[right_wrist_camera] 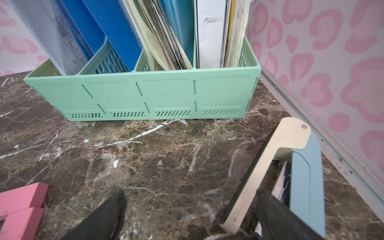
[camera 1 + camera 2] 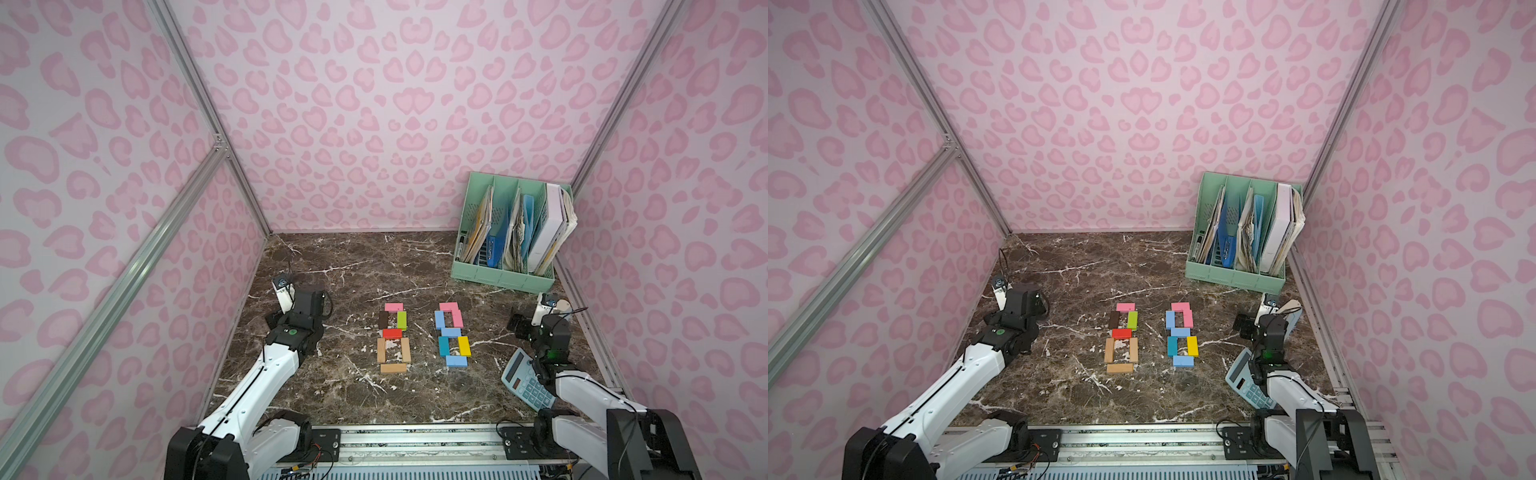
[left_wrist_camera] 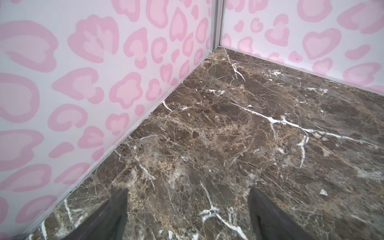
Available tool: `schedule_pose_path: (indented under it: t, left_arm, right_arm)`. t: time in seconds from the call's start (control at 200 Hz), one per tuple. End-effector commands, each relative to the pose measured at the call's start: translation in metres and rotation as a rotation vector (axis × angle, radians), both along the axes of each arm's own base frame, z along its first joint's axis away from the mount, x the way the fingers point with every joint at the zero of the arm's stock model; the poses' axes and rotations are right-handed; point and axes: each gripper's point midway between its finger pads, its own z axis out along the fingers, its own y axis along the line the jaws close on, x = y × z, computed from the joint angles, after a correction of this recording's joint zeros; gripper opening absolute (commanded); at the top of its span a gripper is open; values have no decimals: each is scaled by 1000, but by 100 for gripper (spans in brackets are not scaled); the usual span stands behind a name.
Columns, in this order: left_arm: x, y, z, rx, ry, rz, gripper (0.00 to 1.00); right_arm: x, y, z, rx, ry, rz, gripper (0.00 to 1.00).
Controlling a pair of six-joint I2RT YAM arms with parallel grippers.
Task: Assemble the number 8 with building blocks
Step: Reset both arms
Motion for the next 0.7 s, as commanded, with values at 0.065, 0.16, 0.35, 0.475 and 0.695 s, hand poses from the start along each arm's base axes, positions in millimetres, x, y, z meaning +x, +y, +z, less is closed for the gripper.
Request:
schedule_pose_path:
  t: [0.065, 0.16, 0.35, 0.475, 0.695]
  left_arm:
    - [8, 6, 7, 116, -93, -29, 97]
    - [8, 7, -5, 144, -90, -41, 97]
    - [18, 3, -28, 169, -87, -104, 97]
    - [24, 3, -46, 139, -103, -158, 97]
    - [41, -1, -52, 119, -116, -269, 97]
  right_arm:
    - [15, 2, 42, -66, -200, 29, 99]
    - [17, 4, 47, -86, -246, 46, 99]
    - [20, 18, 64, -121, -355, 131, 99]
    - [28, 24, 63, -163, -357, 169, 99]
    - [16, 27, 60, -218, -450, 173, 99]
